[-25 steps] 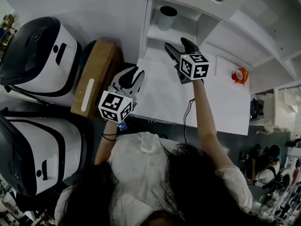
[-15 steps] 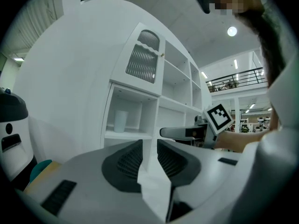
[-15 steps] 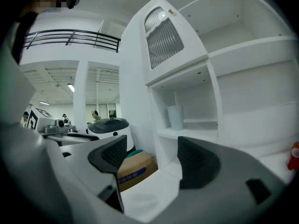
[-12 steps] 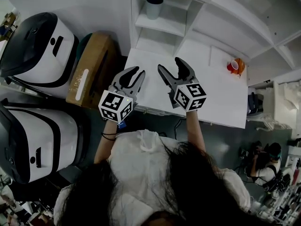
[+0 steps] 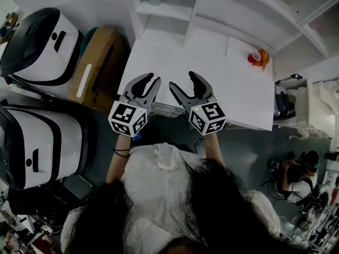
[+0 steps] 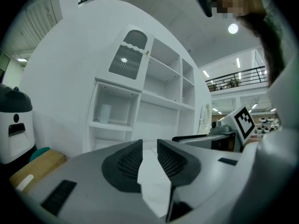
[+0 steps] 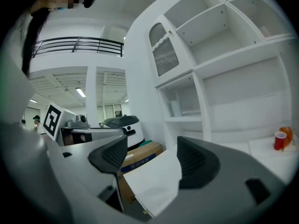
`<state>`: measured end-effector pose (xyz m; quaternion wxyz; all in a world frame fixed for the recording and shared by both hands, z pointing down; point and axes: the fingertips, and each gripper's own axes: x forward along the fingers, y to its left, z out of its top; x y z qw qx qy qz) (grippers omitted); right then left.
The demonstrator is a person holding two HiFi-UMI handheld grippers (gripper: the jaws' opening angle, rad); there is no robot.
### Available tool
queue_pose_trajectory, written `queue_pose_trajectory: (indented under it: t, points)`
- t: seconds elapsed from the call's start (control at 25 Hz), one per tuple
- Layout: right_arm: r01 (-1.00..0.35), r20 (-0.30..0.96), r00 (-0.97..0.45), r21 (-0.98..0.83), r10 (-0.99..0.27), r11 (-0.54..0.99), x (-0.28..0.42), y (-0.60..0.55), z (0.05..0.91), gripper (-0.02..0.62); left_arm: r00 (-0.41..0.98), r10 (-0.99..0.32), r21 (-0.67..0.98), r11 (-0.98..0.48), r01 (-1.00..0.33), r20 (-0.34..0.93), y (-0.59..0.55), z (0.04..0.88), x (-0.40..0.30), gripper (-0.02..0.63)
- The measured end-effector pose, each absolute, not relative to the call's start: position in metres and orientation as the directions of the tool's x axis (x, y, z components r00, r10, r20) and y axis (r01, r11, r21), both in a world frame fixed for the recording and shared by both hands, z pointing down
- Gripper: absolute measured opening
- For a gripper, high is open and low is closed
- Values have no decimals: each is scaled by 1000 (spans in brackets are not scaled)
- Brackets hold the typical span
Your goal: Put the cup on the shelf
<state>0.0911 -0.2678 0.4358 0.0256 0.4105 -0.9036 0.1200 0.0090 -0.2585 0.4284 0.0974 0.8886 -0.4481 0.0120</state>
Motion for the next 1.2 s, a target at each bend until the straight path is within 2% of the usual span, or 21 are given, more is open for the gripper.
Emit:
queue_pose_trajectory:
  t: [0.24,0.28,0.36,0.4,0.68,1.2]
  points:
    - [-724,168,-690,-198,-704,661,125,-221,453,331,571,-811,170,-550,-818,126,-211,442,50,92]
    - [-725,163,-688,-203,-708,658,130,-214,454,306,566,-813,168,-545,-822,134,-203,445,55,92]
    - [-731,148,-680,-222,-719,645,139,-202,455,181,559,-815,162,-537,-828,151,-186,448,61,92]
    - [-728,145,-681,-233,-717,644,141,-196,455,169,555,-817,159,-533,-831,158,-178,448,63,92]
    - [-688,136,-721,-264,-680,677,133,-166,455,166,521,-834,141,-502,-853,181,-146,443,60,92]
    - [-693,123,-709,-304,-694,654,101,-120,456,164,543,-816,127,-528,-840,197,-95,444,28,92]
